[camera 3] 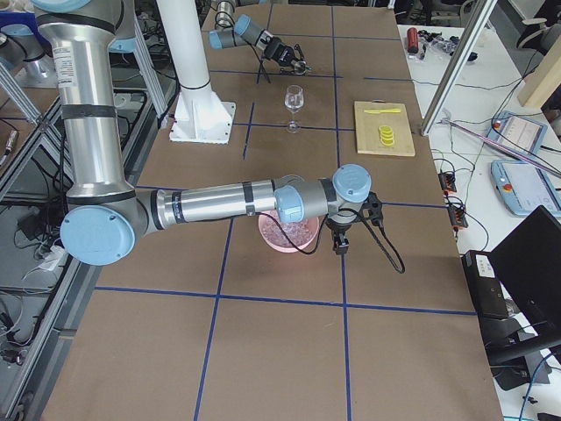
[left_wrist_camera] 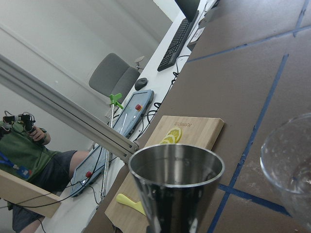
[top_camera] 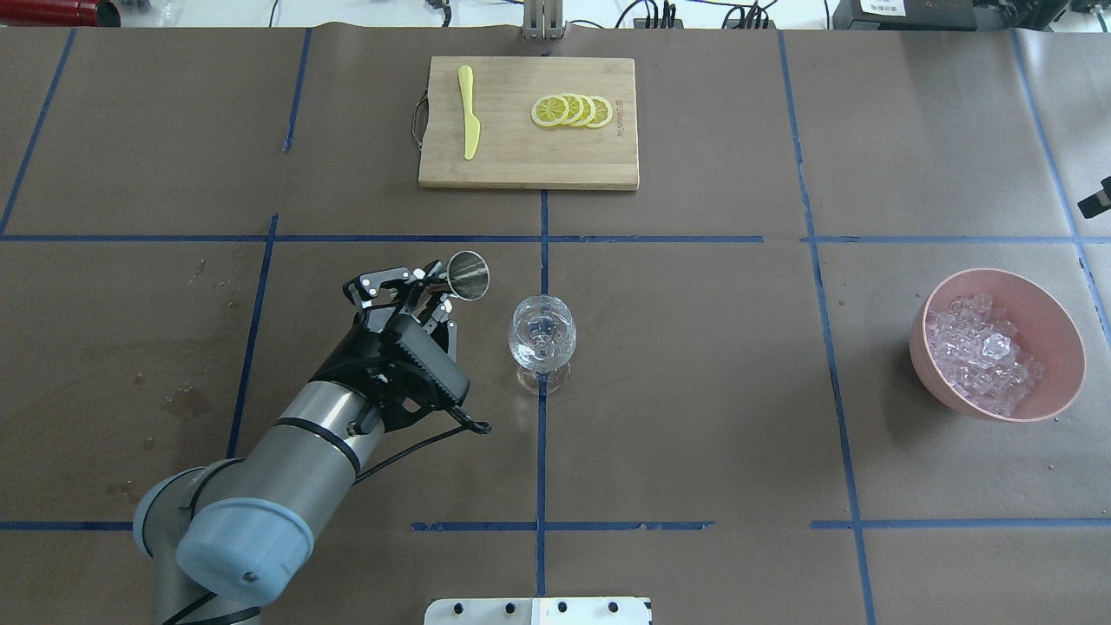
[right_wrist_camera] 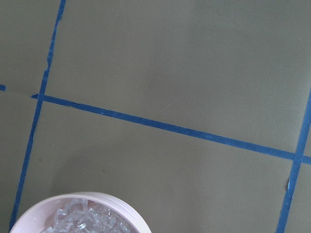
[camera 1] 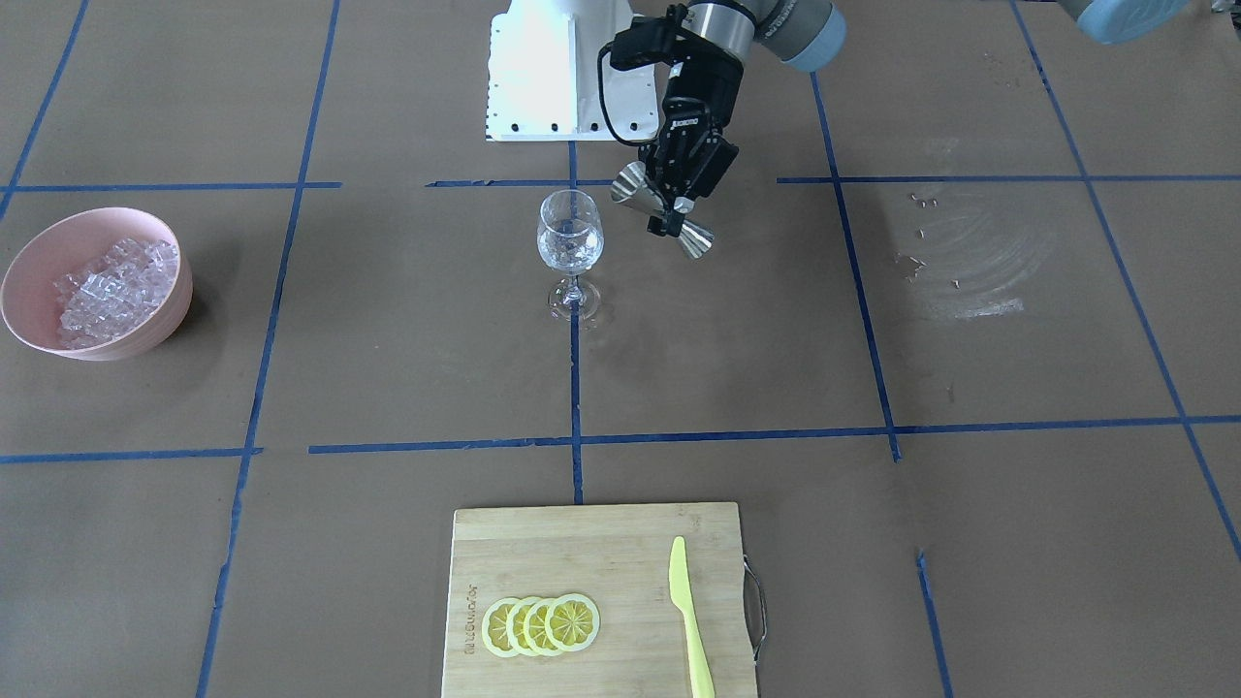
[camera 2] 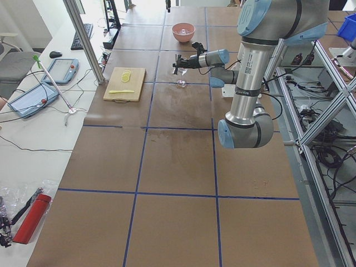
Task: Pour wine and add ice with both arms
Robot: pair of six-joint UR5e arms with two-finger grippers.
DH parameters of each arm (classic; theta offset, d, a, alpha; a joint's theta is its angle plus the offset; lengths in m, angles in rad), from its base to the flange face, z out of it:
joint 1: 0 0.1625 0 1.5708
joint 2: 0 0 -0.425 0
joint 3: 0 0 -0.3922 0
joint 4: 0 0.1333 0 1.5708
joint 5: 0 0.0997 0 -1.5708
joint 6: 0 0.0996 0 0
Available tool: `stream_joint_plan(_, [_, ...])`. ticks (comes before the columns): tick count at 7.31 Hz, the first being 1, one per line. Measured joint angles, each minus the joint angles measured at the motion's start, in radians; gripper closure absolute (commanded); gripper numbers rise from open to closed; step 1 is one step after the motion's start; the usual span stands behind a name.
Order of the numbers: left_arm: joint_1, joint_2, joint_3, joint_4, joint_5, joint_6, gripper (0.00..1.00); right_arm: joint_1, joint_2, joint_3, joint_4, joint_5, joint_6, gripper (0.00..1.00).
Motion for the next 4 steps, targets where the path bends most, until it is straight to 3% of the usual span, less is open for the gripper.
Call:
stream_joint_plan(2, [-0.001,0.151,-0.001,-0.148,-0.054,-0.292,1.0,-0.003,0.006,-0.003,0.0,-0.001,0.0,0.0])
stream_joint_plan(4, [-0.002,0.364,0.07,-0.442,-0.033,-0.509,1.0,-0.006,0.01,-0.003,-0.001,-0.001,0.0,0.0])
